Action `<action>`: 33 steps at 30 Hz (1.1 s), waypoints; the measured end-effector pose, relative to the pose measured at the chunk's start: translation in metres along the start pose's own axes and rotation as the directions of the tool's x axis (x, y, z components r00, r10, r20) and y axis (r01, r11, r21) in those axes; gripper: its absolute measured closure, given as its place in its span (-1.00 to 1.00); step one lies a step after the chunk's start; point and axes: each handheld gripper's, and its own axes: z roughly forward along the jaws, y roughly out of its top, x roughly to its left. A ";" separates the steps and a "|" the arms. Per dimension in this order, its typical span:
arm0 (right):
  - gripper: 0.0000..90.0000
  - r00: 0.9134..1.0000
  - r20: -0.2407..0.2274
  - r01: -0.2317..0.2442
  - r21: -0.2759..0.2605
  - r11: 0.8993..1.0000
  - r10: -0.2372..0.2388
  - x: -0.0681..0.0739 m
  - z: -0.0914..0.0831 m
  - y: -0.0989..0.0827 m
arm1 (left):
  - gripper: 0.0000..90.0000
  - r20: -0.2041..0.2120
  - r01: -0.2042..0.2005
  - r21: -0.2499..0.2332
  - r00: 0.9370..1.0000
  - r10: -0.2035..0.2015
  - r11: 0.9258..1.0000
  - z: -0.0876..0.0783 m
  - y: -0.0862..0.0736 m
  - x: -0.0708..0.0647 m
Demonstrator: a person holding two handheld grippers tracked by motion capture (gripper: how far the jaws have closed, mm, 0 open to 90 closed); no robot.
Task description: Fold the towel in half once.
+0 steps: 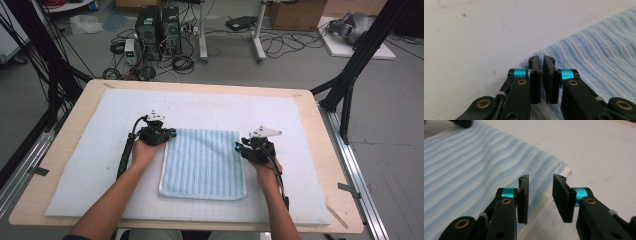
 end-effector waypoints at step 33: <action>-0.47 0.998 0.003 -0.066 -0.072 0.995 0.067 -0.017 -0.025 -0.004 | 0.06 0.226 -0.041 -0.325 0.967 0.119 0.945 -0.062 -0.005 0.009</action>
